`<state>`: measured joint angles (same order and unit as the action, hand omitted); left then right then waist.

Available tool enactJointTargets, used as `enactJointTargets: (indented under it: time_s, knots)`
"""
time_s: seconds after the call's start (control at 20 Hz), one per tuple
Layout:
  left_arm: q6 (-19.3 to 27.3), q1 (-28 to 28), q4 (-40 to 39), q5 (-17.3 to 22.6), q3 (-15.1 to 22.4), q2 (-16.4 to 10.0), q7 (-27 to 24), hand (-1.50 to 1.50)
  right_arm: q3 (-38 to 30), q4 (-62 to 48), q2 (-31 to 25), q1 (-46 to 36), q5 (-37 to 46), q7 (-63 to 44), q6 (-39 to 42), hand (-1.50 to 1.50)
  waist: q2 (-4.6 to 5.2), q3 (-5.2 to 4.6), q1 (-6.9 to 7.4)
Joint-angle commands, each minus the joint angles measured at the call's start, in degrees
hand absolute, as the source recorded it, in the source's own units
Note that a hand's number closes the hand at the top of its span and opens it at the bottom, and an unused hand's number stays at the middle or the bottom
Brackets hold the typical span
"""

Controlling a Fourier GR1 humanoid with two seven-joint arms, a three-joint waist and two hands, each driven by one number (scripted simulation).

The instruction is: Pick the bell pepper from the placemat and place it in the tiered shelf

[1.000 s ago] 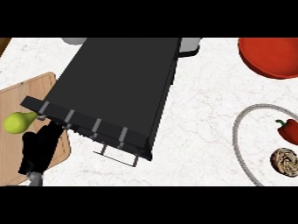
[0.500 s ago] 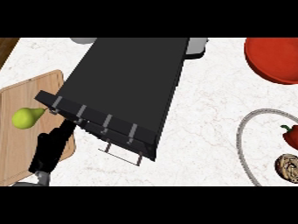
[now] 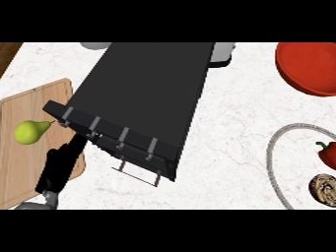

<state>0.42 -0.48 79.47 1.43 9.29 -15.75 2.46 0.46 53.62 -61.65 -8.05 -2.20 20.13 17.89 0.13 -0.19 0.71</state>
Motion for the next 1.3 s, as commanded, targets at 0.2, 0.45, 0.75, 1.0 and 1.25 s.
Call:
enactJointTargets:
  time_s: [0.2, 0.45, 0.75, 1.0, 1.25]
  knots:
    - [-1.3, -0.5, 0.9, 0.5, -0.6, -0.9, 1.6, 0.00, 10.4, 9.6, -0.8, -3.4, 19.5, -20.6, -14.6, -1.50, -0.07, 0.06, 0.61]
    - [-1.0, -3.0, -2.9, 0.4, -2.9, 0.6, 0.1, 0.00, 12.5, 20.2, 4.6, -5.8, 21.1, -35.0, -8.0, -1.50, -0.15, 0.12, -0.66]
    - [-2.0, -0.2, 0.6, -1.1, -2.2, -0.2, 0.4, 0.00, 16.5, 21.7, 13.9, -7.6, 25.5, -47.0, -4.8, -1.50, -0.19, 0.16, -0.28]
    - [1.4, 0.5, 0.4, -4.1, 0.0, 5.0, 0.7, 0.00, 15.4, 21.5, 16.7, -5.6, 29.6, -50.5, -3.9, -1.50, -0.18, 0.17, -0.58]
    - [-2.9, 1.1, 0.2, -3.1, -3.6, 2.6, -0.3, 0.00, 12.2, 23.9, 18.7, -0.4, 35.5, -48.9, -5.0, -1.50, -0.20, 0.17, -0.84]
